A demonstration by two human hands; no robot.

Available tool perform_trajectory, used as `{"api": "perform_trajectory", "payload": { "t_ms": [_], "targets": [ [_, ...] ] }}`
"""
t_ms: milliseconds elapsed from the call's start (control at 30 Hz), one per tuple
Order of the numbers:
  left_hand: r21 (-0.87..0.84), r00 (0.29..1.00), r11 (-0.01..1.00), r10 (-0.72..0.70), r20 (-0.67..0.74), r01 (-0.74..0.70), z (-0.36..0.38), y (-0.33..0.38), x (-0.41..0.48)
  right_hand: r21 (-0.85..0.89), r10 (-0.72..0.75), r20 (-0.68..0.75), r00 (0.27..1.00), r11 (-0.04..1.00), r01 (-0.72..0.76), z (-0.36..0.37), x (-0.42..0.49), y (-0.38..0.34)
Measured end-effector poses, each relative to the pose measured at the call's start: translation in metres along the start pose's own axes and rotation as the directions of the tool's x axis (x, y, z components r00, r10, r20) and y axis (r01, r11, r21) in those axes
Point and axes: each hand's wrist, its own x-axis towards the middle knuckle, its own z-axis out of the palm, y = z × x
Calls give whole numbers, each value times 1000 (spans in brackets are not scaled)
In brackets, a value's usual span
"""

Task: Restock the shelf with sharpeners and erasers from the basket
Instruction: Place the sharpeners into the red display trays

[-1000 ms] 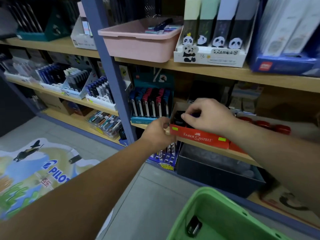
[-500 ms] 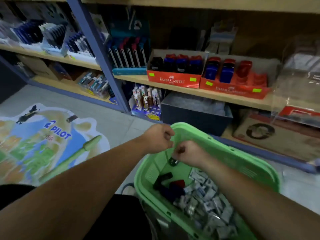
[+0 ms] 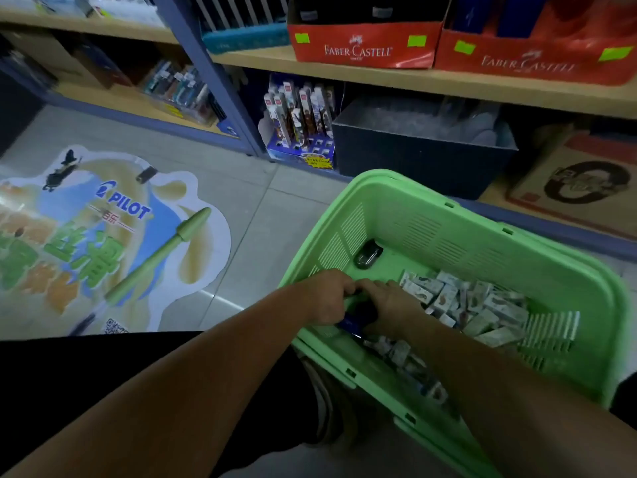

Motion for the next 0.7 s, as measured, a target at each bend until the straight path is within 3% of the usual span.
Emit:
{"api": "perform_trajectory", "payload": {
  "t_ms": [367, 500, 600, 700],
  "targets": [
    [36, 994, 999, -41, 97, 38, 17, -3, 38, 263, 115, -1, 993, 958, -111, -11, 5, 30],
    [182, 972, 983, -23, 236, -21, 22, -8, 51, 608, 244, -99, 965, 783, -136, -18, -8, 37],
    [350, 936, 935, -69, 345, -60, 30, -8, 65, 718, 295, -93, 951, 682, -141, -30, -22, 40],
    [545, 899, 824, -112, 424, -155, 39, -3, 75, 778, 320, -77, 944, 611, -144, -39, -36, 43]
  ]
}}
